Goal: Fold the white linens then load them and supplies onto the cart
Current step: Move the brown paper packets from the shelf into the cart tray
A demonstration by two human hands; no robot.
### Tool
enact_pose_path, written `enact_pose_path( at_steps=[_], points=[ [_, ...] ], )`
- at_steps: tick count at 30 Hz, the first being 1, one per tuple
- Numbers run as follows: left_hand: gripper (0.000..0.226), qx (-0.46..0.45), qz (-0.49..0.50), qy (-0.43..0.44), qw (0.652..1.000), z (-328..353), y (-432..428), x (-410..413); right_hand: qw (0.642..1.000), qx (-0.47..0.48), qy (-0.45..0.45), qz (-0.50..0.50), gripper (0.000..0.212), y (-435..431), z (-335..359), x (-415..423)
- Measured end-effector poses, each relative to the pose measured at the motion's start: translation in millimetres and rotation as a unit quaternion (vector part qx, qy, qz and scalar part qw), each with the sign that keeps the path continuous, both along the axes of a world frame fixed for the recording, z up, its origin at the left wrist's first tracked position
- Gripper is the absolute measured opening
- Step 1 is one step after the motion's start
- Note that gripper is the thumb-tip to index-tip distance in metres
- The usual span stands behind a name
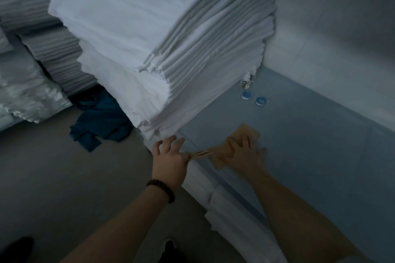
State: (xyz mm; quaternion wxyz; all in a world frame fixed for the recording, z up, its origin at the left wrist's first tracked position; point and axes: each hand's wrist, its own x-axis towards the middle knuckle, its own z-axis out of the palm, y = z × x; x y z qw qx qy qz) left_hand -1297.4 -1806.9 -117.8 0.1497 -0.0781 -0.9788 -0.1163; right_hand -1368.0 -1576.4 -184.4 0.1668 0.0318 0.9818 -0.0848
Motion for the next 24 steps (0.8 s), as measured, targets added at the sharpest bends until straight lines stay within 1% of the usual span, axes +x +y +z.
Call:
enact_pose_path(
  at_steps=[3,7,11,14,16,19,21,22,24],
  points=[
    [0.019,-0.004,-0.019,-0.015,1.0,5.0,7.7,13.5,1.0,0.005,-0.005,-0.025,0.076,4.6,-0.6,33.9],
    [0.018,-0.002,-0.042,-0.029,0.999,5.1,19.1,24.1,0.998,0.014,0.011,-0.053,0.071,10.6,-1.2,68.3],
    [0.019,0.003,-0.063,-0.031,0.998,2.4,29.0,27.8,0.996,0.006,0.043,-0.077,0.065,8.3,-0.5,84.4],
    [0.019,0.006,-0.069,-0.025,0.997,2.2,33.2,26.3,0.995,-0.004,0.072,-0.075,0.062,10.1,2.1,86.1],
    [0.018,0.01,-0.066,-0.023,0.998,2.9,33.7,23.3,0.993,-0.012,0.106,-0.043,0.066,14.2,2.7,89.2],
    [0.017,0.017,-0.057,-0.02,0.998,3.8,33.6,18.7,0.987,-0.022,0.151,0.056,0.079,17.3,0.6,102.0],
    [0.016,0.018,-0.051,-0.022,0.998,3.5,33.9,17.3,0.983,0.004,0.141,0.116,0.082,15.9,-1.1,110.7],
    [0.015,0.018,-0.048,-0.025,0.998,3.2,34.2,17.1,0.982,0.023,0.129,0.133,0.078,14.2,-1.6,113.8],
    [0.013,0.017,-0.045,-0.03,0.998,3.0,35.6,17.5,0.979,0.046,0.144,0.136,0.056,10.0,-1.5,119.3]
  ],
)
